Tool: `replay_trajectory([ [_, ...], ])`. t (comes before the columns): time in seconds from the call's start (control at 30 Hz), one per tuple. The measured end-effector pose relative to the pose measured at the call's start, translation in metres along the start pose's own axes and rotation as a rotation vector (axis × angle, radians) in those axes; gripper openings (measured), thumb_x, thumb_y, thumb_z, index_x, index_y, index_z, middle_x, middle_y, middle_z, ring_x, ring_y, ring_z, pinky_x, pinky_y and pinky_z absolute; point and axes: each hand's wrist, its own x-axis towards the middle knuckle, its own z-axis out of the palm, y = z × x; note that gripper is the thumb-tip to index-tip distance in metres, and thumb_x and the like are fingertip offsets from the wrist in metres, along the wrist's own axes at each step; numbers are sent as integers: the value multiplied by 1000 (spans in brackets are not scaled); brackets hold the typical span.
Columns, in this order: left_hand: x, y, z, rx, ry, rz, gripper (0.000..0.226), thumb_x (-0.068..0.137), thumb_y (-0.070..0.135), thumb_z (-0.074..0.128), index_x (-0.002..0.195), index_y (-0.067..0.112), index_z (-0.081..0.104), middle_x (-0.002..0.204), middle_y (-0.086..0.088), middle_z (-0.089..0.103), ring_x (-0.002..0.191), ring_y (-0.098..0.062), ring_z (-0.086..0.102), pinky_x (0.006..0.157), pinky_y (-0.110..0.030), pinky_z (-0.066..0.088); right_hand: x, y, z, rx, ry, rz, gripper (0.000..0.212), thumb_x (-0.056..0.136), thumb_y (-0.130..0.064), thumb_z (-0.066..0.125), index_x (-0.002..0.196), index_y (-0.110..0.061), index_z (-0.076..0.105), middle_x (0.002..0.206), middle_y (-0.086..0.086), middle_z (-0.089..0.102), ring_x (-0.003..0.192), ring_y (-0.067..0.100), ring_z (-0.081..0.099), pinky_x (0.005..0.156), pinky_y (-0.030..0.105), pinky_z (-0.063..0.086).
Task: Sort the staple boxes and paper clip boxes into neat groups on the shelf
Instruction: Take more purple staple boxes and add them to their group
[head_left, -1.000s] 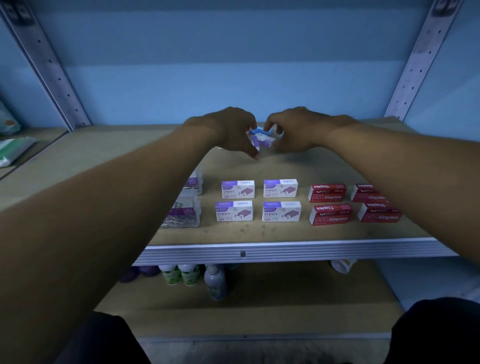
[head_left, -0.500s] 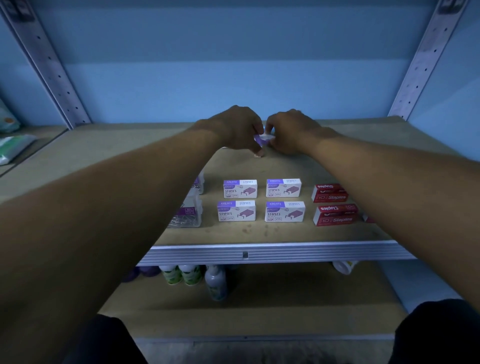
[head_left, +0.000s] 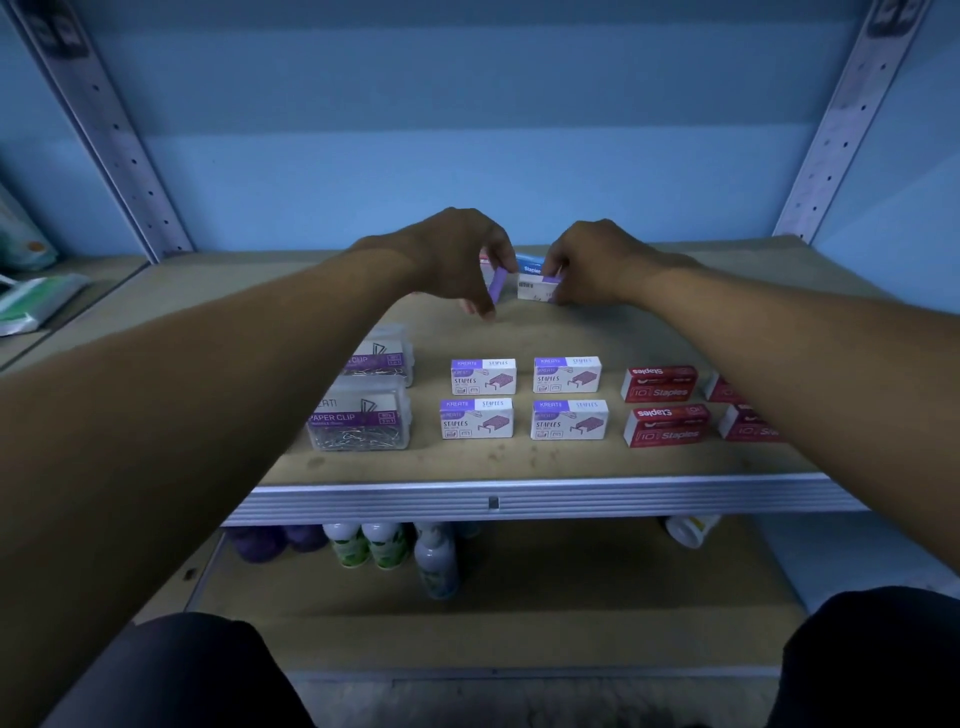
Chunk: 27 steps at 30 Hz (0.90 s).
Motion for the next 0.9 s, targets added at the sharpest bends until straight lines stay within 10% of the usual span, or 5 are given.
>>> replay_trajectory([
  [0.7,-19,-4,-8,-99,-284,34,55,70,12,84,112,41,63,121,18,61,96,5,58,78,-19,47,-26,11,-29,-20,-195,-160,19,86,-18,75,88,-35,80,91,-17,65,93,12,60,75,27,45],
  [0.9,-18,5,-6,-185,-346,-71,51,75,14,83,118,30,60,120,6,61,99,-21,67,74,-27,58,-26,6,-30,20,-181,-107,31,93,-15,59,108,-37,74,104,-9,58,90,16,61,79,31,46],
])
